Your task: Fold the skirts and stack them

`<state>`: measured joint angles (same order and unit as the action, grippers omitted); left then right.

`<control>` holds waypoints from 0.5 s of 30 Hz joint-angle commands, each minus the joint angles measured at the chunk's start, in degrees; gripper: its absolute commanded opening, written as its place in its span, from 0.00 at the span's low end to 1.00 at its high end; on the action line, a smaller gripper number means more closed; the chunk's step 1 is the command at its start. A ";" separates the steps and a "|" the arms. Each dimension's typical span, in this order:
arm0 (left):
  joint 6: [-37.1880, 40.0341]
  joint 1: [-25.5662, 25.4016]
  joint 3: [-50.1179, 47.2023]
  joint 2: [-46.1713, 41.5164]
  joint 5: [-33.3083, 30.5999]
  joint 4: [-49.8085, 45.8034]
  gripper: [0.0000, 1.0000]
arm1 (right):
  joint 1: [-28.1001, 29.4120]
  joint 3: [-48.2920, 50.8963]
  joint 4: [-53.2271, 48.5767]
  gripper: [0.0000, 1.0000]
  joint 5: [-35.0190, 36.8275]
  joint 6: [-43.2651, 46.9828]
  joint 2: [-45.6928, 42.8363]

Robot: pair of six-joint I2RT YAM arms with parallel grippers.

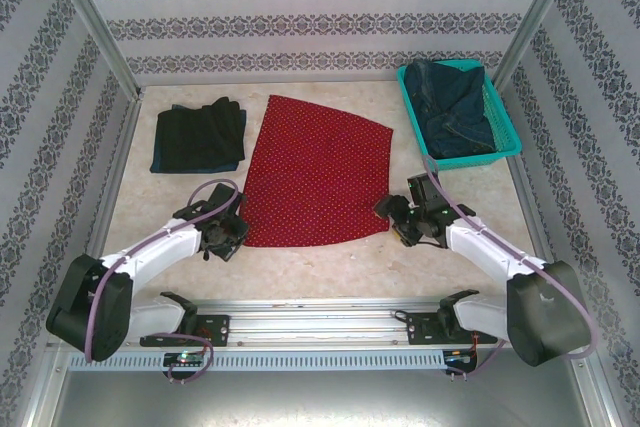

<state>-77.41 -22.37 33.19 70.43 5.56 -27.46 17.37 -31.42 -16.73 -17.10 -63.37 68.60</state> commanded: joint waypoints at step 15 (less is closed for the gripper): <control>-0.45 0.55 -1.94 -0.98 0.56 2.68 0.00 | 1.80 2.77 11.21 0.51 -0.58 -5.58 8.75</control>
<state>-77.21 -22.37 32.10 70.32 5.82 -26.00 18.35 -29.61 -7.46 -18.72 -67.81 76.71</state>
